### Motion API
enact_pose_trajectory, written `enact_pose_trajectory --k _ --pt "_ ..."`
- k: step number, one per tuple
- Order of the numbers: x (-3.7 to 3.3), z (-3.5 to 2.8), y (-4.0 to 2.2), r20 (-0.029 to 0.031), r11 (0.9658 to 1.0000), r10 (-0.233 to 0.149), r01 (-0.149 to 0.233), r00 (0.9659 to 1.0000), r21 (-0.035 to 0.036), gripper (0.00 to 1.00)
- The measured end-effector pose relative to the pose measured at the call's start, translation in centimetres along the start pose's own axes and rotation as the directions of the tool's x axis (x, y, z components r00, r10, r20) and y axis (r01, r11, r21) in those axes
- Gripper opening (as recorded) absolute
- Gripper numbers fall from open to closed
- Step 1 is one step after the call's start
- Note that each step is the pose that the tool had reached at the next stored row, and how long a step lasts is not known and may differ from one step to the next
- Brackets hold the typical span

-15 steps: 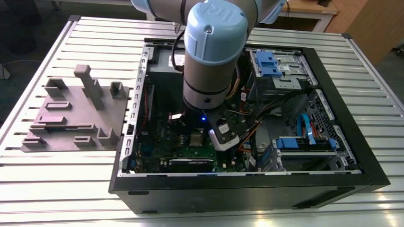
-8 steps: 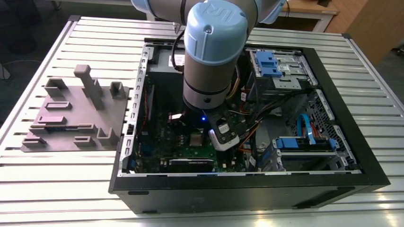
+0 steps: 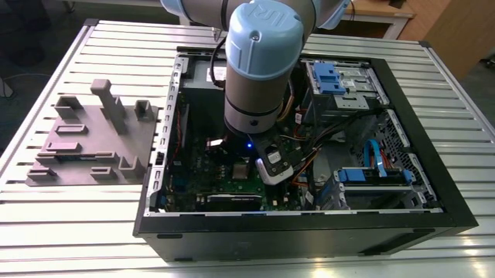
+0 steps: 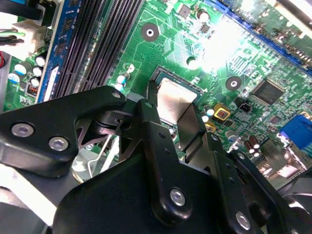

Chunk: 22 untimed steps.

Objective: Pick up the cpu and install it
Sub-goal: 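Place the cpu into insertion slot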

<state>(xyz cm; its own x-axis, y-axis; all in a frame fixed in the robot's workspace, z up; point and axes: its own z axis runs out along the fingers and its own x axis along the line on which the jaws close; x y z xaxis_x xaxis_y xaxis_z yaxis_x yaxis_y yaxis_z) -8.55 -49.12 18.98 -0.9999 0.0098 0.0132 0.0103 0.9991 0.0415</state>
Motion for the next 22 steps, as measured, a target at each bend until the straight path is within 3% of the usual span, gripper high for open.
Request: enact_pose_trajectory --k 11,22 --pt "-0.02 -0.2 0.04 0.0013 1.0 0.0 0.0 1.0 -0.0022 0.42" --pt "0.0 -0.2 0.0 0.0007 1.0 0.0 0.0 1.0 0.0002 0.42"
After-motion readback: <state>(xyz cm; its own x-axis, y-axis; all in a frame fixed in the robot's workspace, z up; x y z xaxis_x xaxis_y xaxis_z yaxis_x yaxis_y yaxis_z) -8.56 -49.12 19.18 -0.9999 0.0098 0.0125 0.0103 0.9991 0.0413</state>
